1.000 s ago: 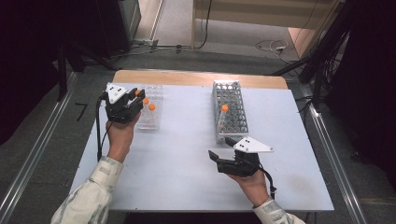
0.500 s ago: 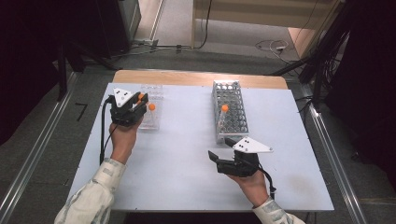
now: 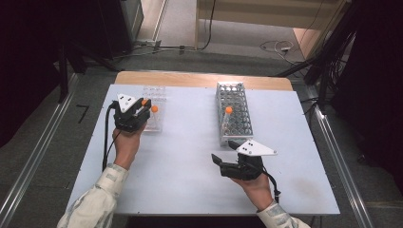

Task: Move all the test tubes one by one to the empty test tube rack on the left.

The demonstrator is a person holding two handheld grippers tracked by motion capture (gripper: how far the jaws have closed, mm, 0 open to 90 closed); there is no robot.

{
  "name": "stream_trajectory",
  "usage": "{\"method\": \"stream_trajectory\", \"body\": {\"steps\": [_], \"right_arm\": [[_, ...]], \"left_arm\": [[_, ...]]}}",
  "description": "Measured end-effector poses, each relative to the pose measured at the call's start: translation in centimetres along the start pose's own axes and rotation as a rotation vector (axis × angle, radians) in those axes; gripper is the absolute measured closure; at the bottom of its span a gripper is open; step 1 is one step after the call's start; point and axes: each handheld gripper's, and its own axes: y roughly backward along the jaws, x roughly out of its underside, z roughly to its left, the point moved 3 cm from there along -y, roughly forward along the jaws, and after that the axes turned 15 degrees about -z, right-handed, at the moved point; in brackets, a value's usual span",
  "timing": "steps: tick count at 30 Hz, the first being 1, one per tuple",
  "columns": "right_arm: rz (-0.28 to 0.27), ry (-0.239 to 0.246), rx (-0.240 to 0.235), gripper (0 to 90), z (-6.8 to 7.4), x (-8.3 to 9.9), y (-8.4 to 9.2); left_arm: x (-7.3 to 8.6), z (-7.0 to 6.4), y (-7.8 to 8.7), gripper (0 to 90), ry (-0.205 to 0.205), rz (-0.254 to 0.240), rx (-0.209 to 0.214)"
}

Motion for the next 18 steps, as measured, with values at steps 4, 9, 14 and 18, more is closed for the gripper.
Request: {"method": "stream_trajectory", "body": {"steps": [4,9,14,18], "right_arm": [[0.0,0.0,0.001,22.7,0.0,0.0,0.0],[-0.001,-0.001,0.002,22.7,0.0,0.0,0.0],[0.0,-0.002,0.007,22.7,-0.1,0.0,0.0],[0.0,-0.001,0.011,22.7,-0.2,0.0,0.0]], "left_arm": [[0.0,0.1,0.1,64.4,0.012,0.007,-0.004],[-0.3,0.2,0.4,62.0,0.024,0.001,-0.003],[-0.5,0.1,1.0,50.7,0.044,0.012,0.014],[-0.5,0.0,1.9,35.6,0.072,0.008,0.024]]}}
